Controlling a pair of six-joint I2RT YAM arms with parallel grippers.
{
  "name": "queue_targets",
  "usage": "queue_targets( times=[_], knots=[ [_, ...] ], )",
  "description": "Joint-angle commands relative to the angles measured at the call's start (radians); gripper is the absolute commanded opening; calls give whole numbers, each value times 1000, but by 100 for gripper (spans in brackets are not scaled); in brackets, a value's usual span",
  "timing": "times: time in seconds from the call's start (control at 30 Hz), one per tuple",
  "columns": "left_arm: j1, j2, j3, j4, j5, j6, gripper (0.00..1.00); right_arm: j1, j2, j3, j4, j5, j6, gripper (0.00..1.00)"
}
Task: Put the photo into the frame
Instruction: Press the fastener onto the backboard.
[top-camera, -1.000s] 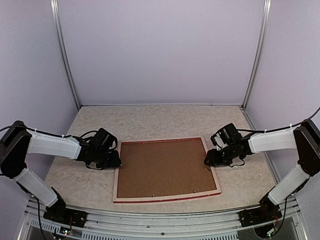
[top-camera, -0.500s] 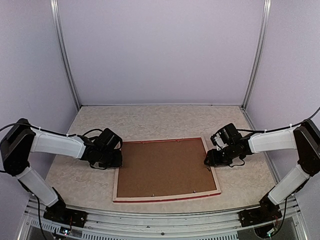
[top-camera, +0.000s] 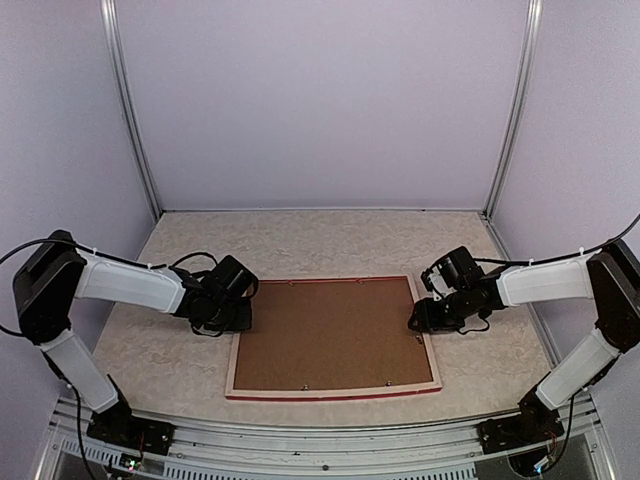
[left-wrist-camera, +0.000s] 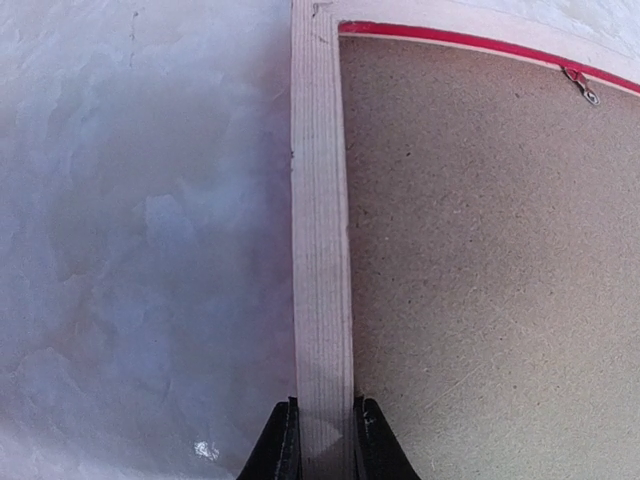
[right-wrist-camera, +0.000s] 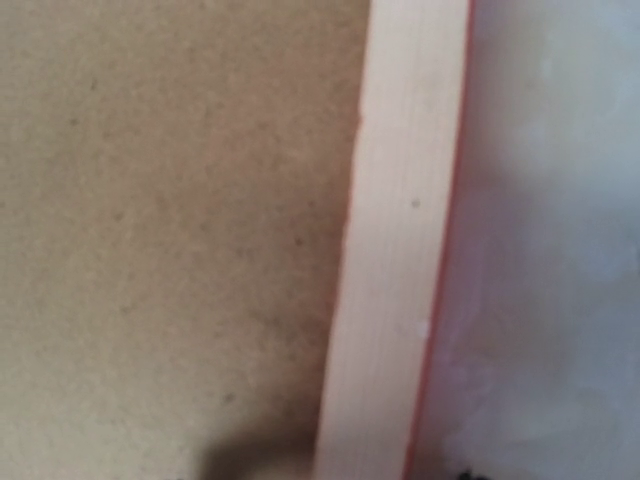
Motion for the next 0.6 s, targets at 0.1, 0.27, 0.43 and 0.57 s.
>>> queue_targets(
  times=[0.1, 0.27, 0.43, 0.57],
  knots=[
    [-9, 24, -7, -94, -11, 27, 15, 0, -1, 18, -3, 13, -8, 58],
    [3, -37, -4, -69, 12, 16, 27, -1, -2, 24, -6, 13, -11, 58],
    [23, -63, -30, -21, 67, 2, 34, -1, -1, 24, -8, 12, -12, 58],
    [27, -54, -40, 4, 91, 0, 37, -2, -6, 25, -11, 13, -13, 58]
  ],
)
